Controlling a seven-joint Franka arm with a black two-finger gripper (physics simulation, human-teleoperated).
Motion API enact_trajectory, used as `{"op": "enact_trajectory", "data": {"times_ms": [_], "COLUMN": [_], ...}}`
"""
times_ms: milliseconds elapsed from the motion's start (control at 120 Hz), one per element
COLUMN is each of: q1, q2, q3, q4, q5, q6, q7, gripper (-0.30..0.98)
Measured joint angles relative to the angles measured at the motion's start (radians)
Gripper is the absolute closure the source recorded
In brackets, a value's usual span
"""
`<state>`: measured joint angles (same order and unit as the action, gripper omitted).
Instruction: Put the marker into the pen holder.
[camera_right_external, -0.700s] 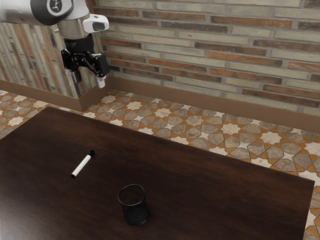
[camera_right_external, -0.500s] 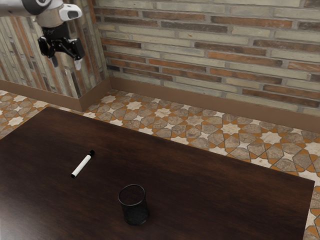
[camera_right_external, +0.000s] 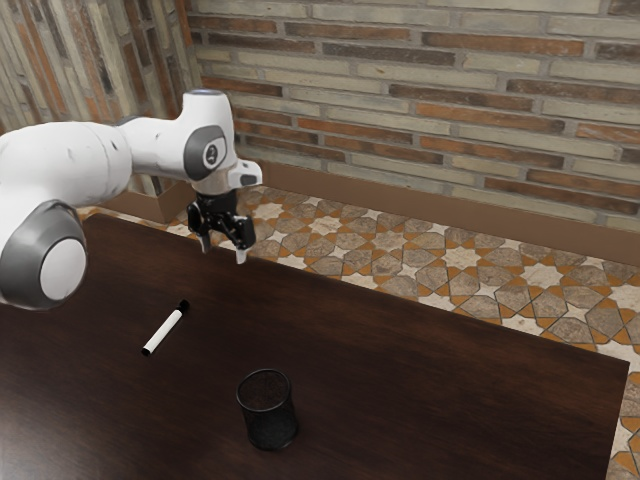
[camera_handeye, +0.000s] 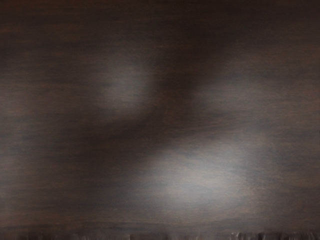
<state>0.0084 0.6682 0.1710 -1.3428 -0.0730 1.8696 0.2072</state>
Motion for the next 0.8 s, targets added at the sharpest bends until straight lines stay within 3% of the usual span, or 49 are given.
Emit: {"op": "enact_trajectory", "data": {"times_ms": [100,308,500,683,800], "q1": [0.016,0.034,0.052,0.08,0.076], "q2": [-0.084,-0.07,-0.054,0.063,0.077], "q3": [0.033,0.069,0.122,0.047,0.03], "q4": [-0.17,-0.306,-0.305,-0.135,-0.133], "q5": [0.0,-0.065,-0.081,-0.088,-0.106], "q6": [0.042,0.148,0.215,0.279,0.286], "q7": [0.009,0.063,0.128,0.19,0.221], "gripper": [0.02,0.02,0.02,0.02,0.02]}}
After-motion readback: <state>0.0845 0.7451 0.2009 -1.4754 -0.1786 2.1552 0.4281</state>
